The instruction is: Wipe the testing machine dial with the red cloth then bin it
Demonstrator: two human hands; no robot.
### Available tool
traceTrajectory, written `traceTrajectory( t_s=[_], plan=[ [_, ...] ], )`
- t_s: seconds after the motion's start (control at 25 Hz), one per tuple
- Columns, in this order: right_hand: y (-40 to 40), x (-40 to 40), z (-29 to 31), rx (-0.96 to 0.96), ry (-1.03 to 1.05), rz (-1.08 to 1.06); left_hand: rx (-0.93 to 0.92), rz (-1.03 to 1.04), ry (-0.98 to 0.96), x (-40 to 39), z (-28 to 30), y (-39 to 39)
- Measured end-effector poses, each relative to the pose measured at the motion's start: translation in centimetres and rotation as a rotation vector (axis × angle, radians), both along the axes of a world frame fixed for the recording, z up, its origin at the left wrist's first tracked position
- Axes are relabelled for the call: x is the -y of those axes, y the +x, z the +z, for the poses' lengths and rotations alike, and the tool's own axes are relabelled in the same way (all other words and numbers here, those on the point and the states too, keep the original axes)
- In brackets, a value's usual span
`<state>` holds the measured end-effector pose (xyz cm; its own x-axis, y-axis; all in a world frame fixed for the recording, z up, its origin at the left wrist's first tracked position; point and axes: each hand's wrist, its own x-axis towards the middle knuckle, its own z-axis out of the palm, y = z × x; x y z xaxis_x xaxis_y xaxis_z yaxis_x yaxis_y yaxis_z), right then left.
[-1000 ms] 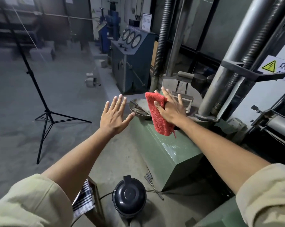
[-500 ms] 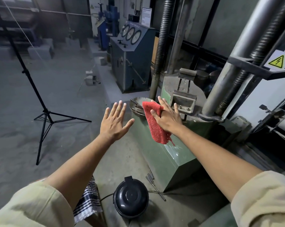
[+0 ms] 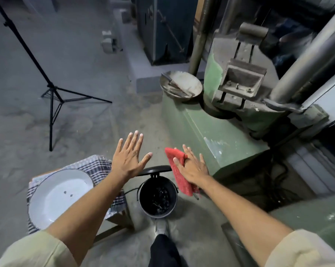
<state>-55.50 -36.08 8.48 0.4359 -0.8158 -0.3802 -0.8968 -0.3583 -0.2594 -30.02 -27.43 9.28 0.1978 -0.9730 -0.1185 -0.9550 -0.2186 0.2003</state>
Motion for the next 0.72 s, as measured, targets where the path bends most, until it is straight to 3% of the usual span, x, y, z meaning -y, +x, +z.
traceTrajectory(
  t_s=[0.2, 0.4, 0.56, 0.72],
  plan=[
    [-1.8, -4.5, -14.0, -0.16, 0.074, 0.142, -0.022, 0.035, 0.216, -4.1, -12.4, -0.9],
    [-1.7, -7.5, -23.7, -0.257, 0.04, 0.286, -0.033, 0.082, 0.335, -7.0, -20.6, -1.1],
    [-0.1, -6.4, -27.8, -0.247, 0.018, 0.245, -0.041, 0.108, 0.392, -7.2, -23.7, -0.4],
    [0.8, -4.6, -27.3, -0.162, 0.002, 0.149, -0.042, 0.141, 0.386, -6.8, -23.7, 0.4]
  ],
)
